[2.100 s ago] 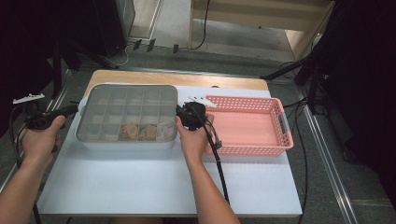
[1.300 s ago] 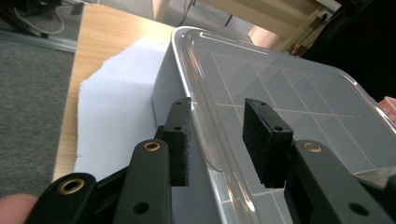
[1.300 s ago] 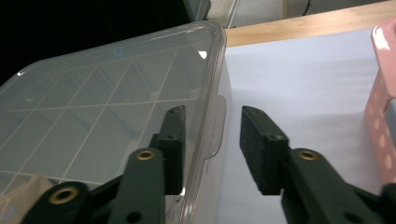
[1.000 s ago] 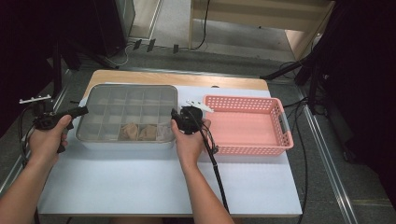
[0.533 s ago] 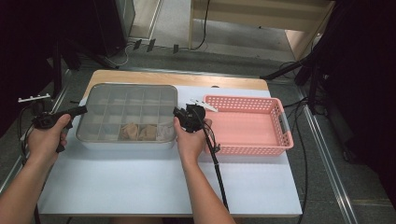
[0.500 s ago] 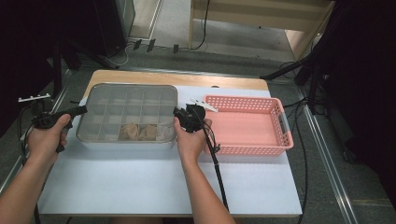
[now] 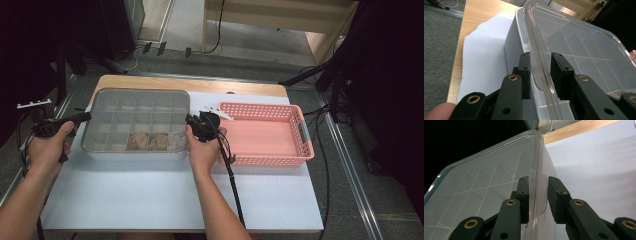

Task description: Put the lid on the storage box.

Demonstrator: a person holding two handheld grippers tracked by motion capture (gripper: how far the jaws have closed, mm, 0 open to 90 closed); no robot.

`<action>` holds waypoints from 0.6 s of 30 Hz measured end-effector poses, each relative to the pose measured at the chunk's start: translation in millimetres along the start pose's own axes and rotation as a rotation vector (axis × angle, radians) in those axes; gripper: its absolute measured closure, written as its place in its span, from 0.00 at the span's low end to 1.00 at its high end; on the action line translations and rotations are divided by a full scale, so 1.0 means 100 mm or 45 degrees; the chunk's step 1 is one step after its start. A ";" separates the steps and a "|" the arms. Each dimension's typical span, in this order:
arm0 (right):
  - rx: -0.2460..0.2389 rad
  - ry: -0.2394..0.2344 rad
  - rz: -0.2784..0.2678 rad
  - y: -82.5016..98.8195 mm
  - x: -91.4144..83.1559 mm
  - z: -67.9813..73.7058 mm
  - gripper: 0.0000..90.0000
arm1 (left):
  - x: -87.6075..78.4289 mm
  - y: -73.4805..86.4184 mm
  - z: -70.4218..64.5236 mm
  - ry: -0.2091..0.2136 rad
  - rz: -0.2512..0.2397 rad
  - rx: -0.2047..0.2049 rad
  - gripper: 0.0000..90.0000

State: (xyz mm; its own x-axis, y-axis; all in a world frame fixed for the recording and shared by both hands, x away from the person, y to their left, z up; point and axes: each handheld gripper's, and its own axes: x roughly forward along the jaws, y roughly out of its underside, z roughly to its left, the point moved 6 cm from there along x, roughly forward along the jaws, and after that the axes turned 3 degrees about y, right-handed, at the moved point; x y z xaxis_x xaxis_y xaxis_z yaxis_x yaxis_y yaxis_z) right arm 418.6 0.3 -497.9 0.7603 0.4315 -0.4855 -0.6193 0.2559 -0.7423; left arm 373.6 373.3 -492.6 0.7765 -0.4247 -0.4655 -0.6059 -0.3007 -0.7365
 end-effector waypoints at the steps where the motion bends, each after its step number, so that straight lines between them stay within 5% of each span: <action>1: 0.009 0.001 0.000 0.00 -0.01 0.01 0.81 | -0.01 -0.01 -0.01 0.001 -0.004 0.004 0.80; 18: 0.018 -0.033 -0.007 -0.07 -0.07 0.11 0.81 | -0.05 -0.09 -0.02 -0.059 -0.016 0.012 0.81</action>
State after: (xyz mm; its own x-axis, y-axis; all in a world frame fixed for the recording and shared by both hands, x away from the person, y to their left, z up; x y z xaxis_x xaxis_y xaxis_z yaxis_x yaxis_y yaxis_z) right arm 415.2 4.7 -484.5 0.7585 0.4521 -0.4694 -0.6180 0.2704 -0.7382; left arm 375.1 376.4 -482.6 0.7912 -0.3809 -0.4785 -0.5949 -0.2976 -0.7467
